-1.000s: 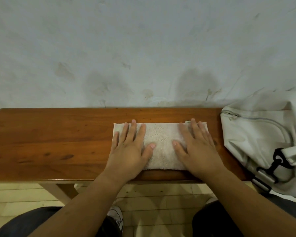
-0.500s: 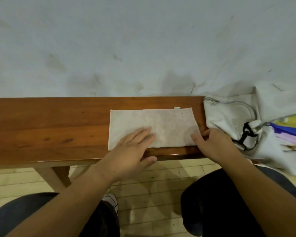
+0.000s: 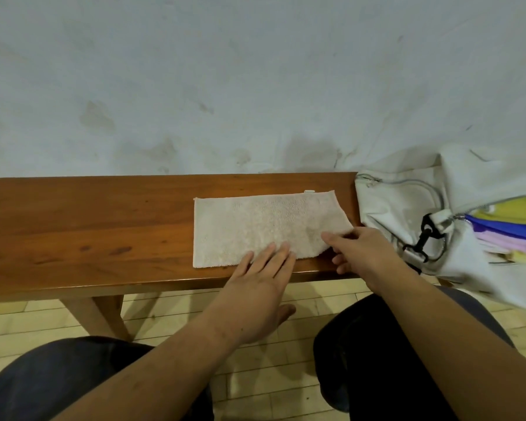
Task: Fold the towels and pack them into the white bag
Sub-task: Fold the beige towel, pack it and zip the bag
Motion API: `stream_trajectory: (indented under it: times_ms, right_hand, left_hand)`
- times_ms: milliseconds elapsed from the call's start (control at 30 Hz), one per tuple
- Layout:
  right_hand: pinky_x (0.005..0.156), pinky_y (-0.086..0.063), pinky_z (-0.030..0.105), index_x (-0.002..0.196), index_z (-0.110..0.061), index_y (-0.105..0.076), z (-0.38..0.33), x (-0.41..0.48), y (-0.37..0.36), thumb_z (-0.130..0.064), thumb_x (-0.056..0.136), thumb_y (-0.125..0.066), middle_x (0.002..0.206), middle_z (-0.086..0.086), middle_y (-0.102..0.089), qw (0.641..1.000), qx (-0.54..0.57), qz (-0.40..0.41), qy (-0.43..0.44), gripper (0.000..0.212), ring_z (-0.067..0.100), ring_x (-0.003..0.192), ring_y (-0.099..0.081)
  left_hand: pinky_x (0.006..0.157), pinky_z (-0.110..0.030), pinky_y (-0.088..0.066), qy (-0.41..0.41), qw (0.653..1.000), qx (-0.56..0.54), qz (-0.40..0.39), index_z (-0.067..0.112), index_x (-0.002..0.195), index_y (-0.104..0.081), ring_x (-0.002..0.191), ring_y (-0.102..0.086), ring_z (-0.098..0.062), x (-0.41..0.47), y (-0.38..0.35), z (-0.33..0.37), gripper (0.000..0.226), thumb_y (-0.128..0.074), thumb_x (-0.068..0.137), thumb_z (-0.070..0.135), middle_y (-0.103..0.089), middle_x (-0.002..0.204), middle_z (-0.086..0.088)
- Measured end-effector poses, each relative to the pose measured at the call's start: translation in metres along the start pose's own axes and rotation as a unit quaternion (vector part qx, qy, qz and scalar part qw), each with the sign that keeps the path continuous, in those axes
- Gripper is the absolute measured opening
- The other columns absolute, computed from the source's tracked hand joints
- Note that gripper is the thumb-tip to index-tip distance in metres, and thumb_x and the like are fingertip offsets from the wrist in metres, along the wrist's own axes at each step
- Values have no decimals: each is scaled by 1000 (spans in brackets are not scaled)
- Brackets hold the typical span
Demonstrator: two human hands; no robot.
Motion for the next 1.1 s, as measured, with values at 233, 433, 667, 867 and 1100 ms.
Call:
stream_trajectory:
  times_ms: [233,433,667,867,1100]
  right_hand:
    - [77,-58,32,100,-29,-60,-19,-3,-8,-29,97,-63,97,-15,-64,980,23,126,149,5,8,89,-66]
    - [80,-61,35,104,-30,-53,-17,8,-8,-26,101,-58,112,-2,-63,966,188,143,104,7,16,101,-67]
    - [91,-58,42,105,-37,-50,-35,-10,-21,-38,103,-53,106,-14,-62,959,164,163,166,4,8,101,-64]
    - [80,-55,18,103,-39,-51,-38,-40,-84,-27,102,-56,115,-26,-62,908,-184,-99,364,13,-7,101,-59]
    - [121,7,20,100,-38,-42,-12,-20,-109,-23,103,-52,161,-19,-30,809,-381,-151,421,18,0,152,-7]
  left_hand:
    - [124,-36,1,-46,995,-87,21,31,160,6,154,13,-12,14,13,8,86,-50,99,55,10,168,6]
    - [116,-41,-29,95,993,-73,-13,32,149,-39,137,-31,-15,-4,63,-51,55,-37,101,58,-34,152,8]
    - [114,-30,-31,104,967,-206,-112,28,153,-36,138,-29,-7,-17,58,-72,58,-44,102,54,-28,154,18]
    - [101,-24,-41,192,905,-368,-92,39,136,-49,118,-54,1,-19,77,-106,34,-52,103,39,-57,133,23]
    - [93,-35,-56,307,849,-430,-1,30,121,-51,93,-70,-5,-12,74,-122,29,-65,96,36,-69,109,11]
Point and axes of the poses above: each hand's wrist, its own x-axis towards the middle knuckle, its own y-axis out of the back of the hand, z = x × y, the point moved 3 cm from there along x, towards the middle knuckle
